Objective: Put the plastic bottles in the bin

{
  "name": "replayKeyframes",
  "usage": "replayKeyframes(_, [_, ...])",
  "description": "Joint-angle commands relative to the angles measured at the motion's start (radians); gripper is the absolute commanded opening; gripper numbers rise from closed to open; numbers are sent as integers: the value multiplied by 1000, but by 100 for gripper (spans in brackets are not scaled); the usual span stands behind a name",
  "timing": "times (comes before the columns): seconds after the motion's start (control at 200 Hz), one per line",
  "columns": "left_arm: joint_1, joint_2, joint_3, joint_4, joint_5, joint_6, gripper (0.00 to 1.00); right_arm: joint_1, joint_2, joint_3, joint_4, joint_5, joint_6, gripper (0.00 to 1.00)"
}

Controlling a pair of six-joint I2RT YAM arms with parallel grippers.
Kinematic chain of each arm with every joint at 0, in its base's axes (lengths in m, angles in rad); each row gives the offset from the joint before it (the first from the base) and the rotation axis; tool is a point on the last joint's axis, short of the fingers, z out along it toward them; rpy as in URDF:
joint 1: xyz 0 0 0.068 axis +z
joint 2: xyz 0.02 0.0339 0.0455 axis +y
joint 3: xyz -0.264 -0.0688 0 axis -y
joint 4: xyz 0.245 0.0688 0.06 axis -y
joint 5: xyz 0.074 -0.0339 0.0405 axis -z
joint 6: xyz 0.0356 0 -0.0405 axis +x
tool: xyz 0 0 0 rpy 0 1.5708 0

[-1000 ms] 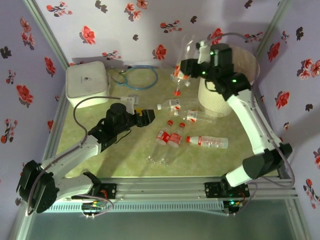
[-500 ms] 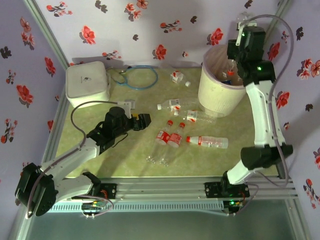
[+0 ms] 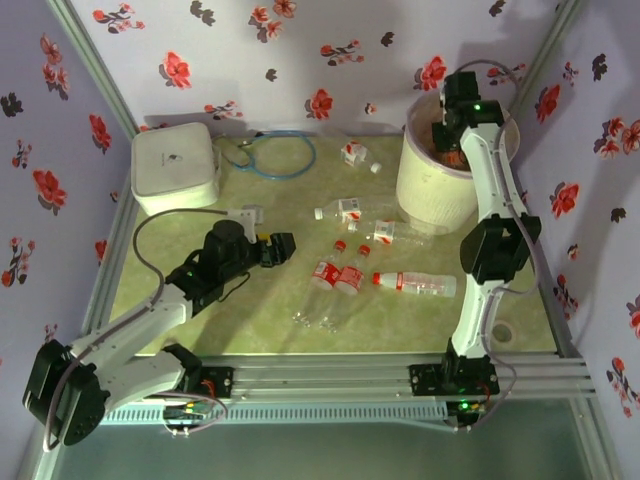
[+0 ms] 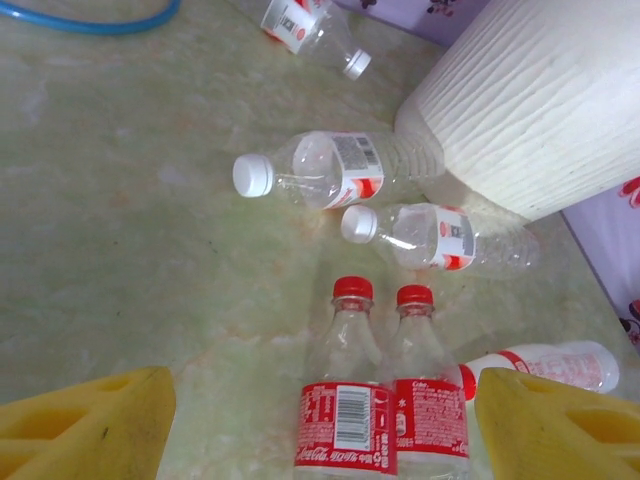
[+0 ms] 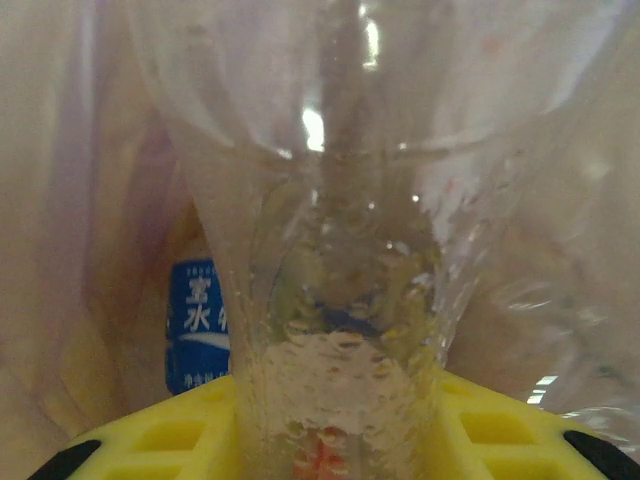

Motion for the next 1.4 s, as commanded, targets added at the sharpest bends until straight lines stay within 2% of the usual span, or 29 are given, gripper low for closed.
replayKeyframes(0.0, [7,10,2,-13,-25,-6,79,-19,40,-21,-75,-39,32,32])
replayKeyframes(0.265, [8,17,2,-31,-25,7,81,-25,117,-119,-17,-63,76,32])
replayKeyframes(0.535, [10,55,27,-30,-18,17,84,-25,25,-403,224,-72,130,34])
replayKeyframes(0.64, [10,80,48,-34,-8,27,85,-25,-52,-449,264,-47,134,43])
replayKeyframes(0.69, [10,91,57,-33,-4,31,85,-25,-90,-451,266,-38,130,51])
replayKeyframes(0.94, [9,130,71,-8,13,15,86,-25,-237,-382,210,3,119,81])
replayKeyframes(1.05, [9,113,62,-17,12,10,86,-25,-295,-371,200,-11,130,99])
replayKeyframes(1.22, [8,85,40,-35,-5,5,87,-25,-382,-360,228,-47,133,99])
replayKeyframes(1.395, [9,121,48,-22,-6,5,87,-25,-505,-386,319,-63,150,99])
